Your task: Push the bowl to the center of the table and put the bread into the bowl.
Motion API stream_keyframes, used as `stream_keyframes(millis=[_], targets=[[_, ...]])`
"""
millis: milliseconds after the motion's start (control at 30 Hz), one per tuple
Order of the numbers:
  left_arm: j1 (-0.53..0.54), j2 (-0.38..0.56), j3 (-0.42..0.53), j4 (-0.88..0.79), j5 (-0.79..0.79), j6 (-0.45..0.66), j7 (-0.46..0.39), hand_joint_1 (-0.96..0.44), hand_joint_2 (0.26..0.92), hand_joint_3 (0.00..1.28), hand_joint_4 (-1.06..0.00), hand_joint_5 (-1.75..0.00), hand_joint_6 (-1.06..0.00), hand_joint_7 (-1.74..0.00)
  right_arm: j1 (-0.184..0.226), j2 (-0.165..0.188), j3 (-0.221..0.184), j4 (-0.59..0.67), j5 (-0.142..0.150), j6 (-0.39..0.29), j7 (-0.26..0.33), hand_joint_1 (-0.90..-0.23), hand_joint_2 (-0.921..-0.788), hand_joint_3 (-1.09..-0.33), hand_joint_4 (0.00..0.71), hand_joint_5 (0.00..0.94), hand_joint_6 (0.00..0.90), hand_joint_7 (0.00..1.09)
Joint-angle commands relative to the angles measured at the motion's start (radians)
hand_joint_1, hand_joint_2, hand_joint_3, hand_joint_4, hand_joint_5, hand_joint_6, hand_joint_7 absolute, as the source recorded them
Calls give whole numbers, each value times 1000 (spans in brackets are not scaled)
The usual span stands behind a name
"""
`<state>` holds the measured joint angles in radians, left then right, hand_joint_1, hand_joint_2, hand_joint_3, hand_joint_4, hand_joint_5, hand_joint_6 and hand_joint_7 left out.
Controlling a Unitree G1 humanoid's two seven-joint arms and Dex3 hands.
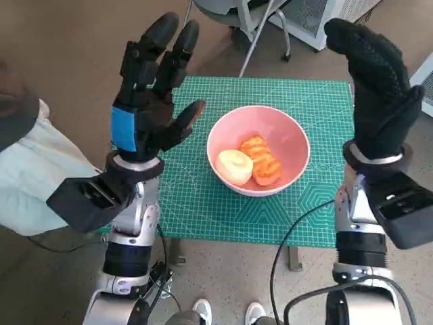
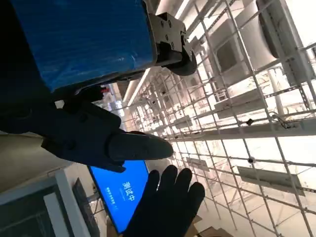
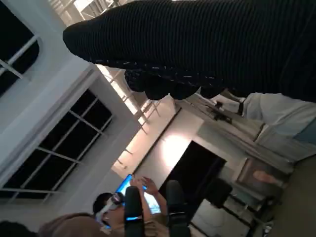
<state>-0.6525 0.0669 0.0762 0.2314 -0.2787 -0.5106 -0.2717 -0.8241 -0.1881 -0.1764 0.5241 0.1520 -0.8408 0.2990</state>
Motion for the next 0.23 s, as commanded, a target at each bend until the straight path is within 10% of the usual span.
stream_keyframes(millis=[33, 233], targets=[[-9, -9, 12, 3, -28, 1, -20, -460, 921, 229, -312, -6, -230, -464, -5, -11, 11, -1, -16, 26, -16, -546, -921, -716, 339, 4, 0, 765], [-17, -18, 19, 11, -40, 6, -29, -448, 921, 214, -327, -12, -261, -455, -4, -17, 16, -10, -12, 39, -20, -568, -921, -716, 340, 4, -1, 756]])
